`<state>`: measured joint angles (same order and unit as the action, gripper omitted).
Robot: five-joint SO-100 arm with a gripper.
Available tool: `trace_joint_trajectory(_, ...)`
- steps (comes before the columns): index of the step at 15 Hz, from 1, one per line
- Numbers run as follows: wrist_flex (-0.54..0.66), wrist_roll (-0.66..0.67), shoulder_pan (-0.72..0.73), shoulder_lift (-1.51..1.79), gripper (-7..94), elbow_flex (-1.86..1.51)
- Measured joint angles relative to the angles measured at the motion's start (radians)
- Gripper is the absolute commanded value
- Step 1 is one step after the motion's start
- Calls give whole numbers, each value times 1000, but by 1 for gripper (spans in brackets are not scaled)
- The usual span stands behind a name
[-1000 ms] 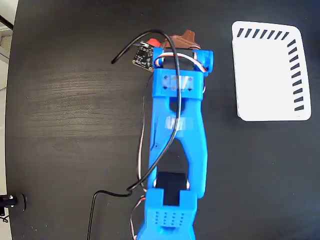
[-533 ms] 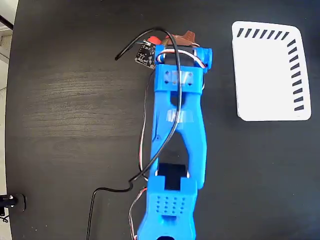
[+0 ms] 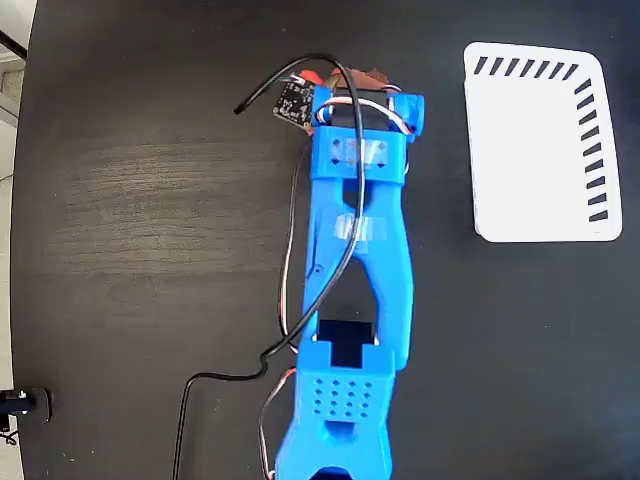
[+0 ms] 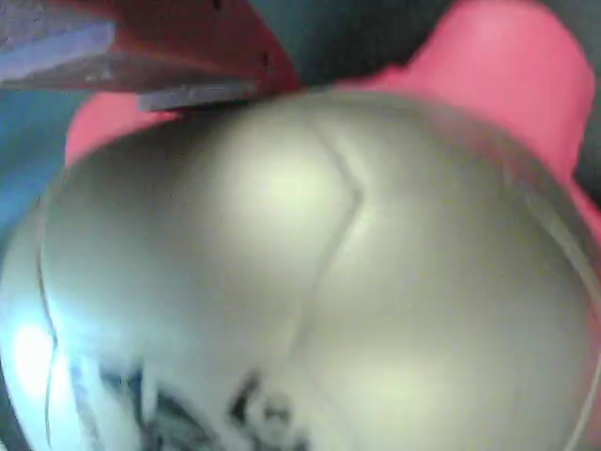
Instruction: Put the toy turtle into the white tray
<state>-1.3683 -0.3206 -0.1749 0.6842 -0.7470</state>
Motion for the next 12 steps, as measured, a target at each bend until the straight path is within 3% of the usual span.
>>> trace_joint_trajectory(7, 0, 2, -8, 135, -1, -178)
trace_joint_trajectory(12, -20, 37, -9, 503, -1, -387)
